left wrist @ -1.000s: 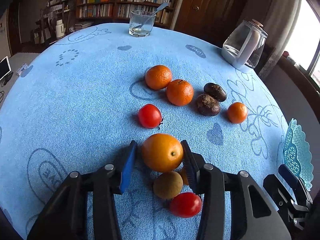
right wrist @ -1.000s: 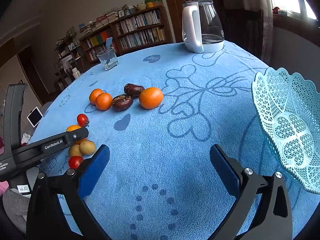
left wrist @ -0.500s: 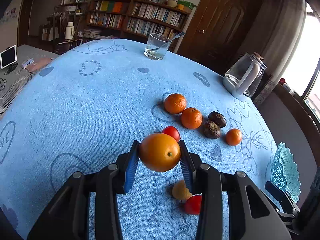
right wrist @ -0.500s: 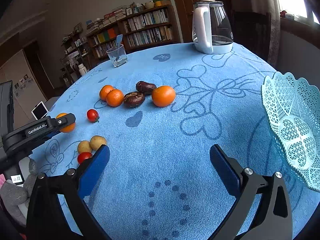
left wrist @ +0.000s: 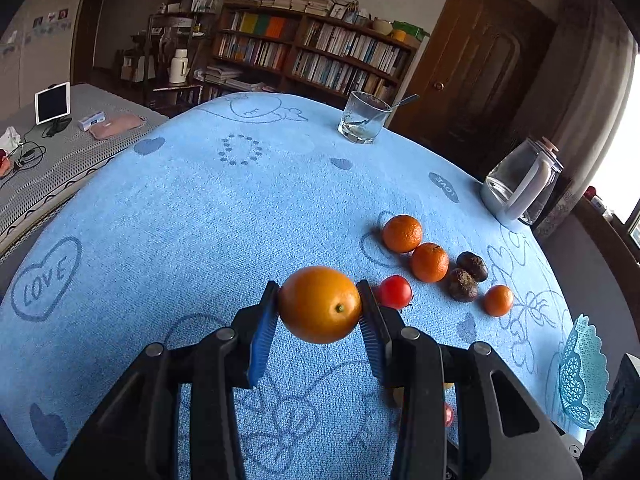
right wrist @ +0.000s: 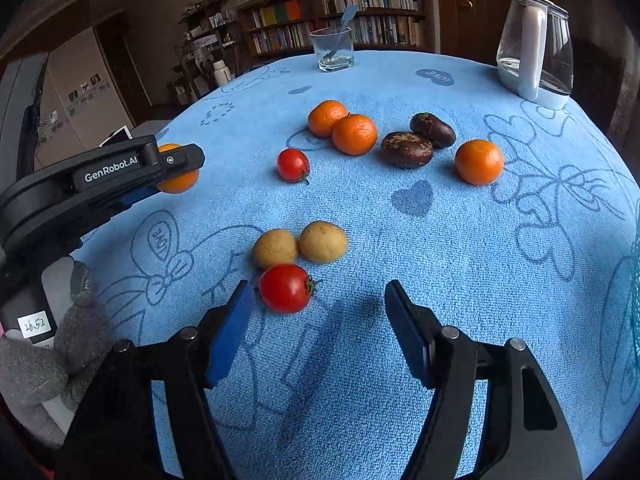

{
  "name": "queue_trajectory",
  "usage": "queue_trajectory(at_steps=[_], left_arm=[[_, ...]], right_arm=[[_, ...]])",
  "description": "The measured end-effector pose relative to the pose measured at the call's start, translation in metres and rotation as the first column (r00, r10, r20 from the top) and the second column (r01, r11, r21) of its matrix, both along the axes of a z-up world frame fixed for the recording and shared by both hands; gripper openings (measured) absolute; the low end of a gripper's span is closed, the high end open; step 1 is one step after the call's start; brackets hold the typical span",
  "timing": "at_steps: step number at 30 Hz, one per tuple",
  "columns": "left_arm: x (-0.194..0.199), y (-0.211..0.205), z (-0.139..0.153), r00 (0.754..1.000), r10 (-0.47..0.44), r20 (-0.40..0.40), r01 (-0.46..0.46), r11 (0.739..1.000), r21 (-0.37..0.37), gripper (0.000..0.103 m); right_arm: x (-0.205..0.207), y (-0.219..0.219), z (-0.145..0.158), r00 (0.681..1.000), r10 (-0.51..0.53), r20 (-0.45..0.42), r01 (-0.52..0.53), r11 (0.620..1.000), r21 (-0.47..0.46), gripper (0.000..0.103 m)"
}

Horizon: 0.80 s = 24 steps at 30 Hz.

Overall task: Organize fruits
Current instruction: 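Grasp the large orange with the left tool while the right tool grasps a red tomato, then carry the red tomato into the blue basket and release it with the right tool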

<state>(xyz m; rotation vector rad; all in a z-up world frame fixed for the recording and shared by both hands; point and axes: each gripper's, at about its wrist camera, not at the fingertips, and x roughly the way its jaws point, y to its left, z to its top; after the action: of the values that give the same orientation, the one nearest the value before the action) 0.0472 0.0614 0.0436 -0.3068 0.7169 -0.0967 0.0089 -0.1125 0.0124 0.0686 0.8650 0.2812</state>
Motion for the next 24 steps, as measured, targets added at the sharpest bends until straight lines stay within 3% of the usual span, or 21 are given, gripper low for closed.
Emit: queue_trajectory(at_steps=[10, 24], left_arm=[[-0.001, -0.003, -0.002, 1.000, -0.005, -0.004, 0.005, 1.000, 0.005, 0.040], [-0.002, -0.009, -0.002, 1.000, -0.026, 0.008, 0.026, 0.999, 0.023, 0.040]], right_arm=[[0.005, 0.015, -0.004, 0.999, 0.037, -0.006, -0.037, 0.999, -0.030, 0.036], [-0.011, -0.012, 0.006, 0.999, -0.021, 0.025, 0.020, 0.999, 0.032, 0.033]])
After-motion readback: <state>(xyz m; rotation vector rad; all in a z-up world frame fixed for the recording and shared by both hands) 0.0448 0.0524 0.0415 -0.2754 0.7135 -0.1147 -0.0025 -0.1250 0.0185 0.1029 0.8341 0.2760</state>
